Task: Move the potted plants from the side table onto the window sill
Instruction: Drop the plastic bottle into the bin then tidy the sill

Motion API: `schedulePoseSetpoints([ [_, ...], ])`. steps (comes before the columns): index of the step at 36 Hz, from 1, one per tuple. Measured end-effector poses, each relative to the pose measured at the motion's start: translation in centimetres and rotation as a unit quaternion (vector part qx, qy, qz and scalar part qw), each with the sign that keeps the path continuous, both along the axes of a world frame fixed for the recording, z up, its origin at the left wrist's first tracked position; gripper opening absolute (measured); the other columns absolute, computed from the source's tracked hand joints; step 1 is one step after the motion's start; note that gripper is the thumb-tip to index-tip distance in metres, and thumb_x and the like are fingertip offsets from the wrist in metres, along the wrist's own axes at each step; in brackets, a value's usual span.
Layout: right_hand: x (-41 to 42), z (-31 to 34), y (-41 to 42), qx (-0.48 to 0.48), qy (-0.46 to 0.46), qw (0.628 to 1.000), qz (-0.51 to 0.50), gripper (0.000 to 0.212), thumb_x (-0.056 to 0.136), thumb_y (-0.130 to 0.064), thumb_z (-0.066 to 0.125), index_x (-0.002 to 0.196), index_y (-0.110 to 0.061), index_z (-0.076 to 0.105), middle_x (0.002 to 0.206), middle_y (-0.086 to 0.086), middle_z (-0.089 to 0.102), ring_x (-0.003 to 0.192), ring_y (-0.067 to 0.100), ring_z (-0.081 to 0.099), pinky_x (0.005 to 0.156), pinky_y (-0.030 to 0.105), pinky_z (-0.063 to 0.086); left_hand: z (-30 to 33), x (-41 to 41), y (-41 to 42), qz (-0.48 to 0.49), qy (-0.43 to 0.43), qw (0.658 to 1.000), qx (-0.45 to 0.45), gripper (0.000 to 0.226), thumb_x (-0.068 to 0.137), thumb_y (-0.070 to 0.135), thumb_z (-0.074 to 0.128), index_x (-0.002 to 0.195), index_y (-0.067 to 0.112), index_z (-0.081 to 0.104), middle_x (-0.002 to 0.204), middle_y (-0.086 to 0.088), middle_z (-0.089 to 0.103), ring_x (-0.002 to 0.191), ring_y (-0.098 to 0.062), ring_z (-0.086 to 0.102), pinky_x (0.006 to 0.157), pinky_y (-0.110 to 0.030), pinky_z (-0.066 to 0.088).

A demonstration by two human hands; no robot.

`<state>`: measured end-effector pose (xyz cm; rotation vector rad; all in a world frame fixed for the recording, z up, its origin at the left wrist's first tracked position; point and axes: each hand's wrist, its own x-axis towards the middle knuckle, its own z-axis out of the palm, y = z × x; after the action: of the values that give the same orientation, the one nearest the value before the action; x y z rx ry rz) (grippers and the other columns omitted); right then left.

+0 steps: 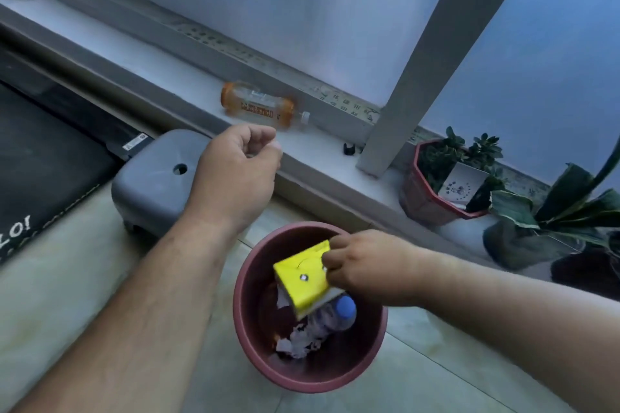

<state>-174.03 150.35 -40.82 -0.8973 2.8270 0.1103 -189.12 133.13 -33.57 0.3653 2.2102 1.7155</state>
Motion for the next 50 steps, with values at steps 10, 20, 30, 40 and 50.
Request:
schedulePoseSetpoints([
  [10, 0.5, -0.6, -0.1, -0.076, 0.039, 0.965, -0.25, 0.034, 0.085, -0.03, 0.072, 0.119, -0.028, 0.07, 0.108, -0.006, 0.07, 0.093, 0.023, 0.068, 0.071, 0.033, 0.058, 0.8, -0.6, -0.3, -0.052, 0.028, 0.997, -0.058, 0.021, 0.095, 0.027, 0.061, 0.115, 0.024, 0.067, 0.1, 0.012, 0.069, 0.096, -0.006, 0.067, 0.09, -0.03, 0.056],
  [20, 6.7, 1.7, 0.5, -0.286, -0.207, 0.635, -0.687, 0.024, 0.096, -0.036, 0.061, 0.103, -0.015, 0.069, 0.092, 0.005, 0.074, 0.08, 0.015, 0.074, 0.064, 0.035, 0.064, -4.1, -0.5, -2.3, -0.254, 0.07, 0.871, -0.414, 0.049, 0.094, 0.041, 0.054, 0.141, 0.027, 0.049, 0.143, 0.002, 0.057, 0.13, -0.019, 0.054, 0.107, -0.038, 0.045],
  [30, 8.6, -2.0, -2.8, -0.451, -0.246, 0.495, -0.7, 0.016, 0.099, -0.017, 0.054, 0.098, -0.005, 0.065, 0.078, 0.016, 0.076, 0.069, 0.02, 0.074, 0.058, 0.036, 0.062, -6.8, -0.4, -4.3, -0.33, -0.079, 0.805, -0.486, 0.01, 0.095, 0.024, 0.052, 0.095, 0.021, 0.062, 0.083, -0.012, 0.073, 0.067, -0.028, 0.07, 0.054, -0.038, 0.058],
  [40, 7.7, -2.0, -0.4, -0.51, -0.166, 0.45, -0.714, 0.025, 0.1, -0.012, 0.053, 0.083, -0.005, 0.07, 0.062, 0.009, 0.064, 0.057, 0.021, 0.058, 0.058, 0.032, 0.058, -6.8, -0.6, -1.4, -0.276, 0.032, 0.862, -0.423, 0.021, 0.096, 0.024, 0.056, 0.113, 0.035, 0.063, 0.107, 0.01, 0.069, 0.099, -0.013, 0.064, 0.086, -0.034, 0.054],
  [50, 5.2, -2.5, 2.0, -0.523, -0.084, 0.424, -0.734, 0.031, 0.095, 0.006, 0.047, 0.095, -0.006, 0.076, 0.071, 0.013, 0.054, 0.065, 0.024, 0.048, 0.059, 0.035, 0.046, -6.9, 0.4, 2.0, -0.196, -0.012, 0.933, -0.3, 0.041, 0.092, 0.003, 0.052, 0.106, 0.042, 0.054, 0.093, 0.015, 0.062, 0.087, -0.009, 0.062, 0.088, -0.034, 0.054],
])
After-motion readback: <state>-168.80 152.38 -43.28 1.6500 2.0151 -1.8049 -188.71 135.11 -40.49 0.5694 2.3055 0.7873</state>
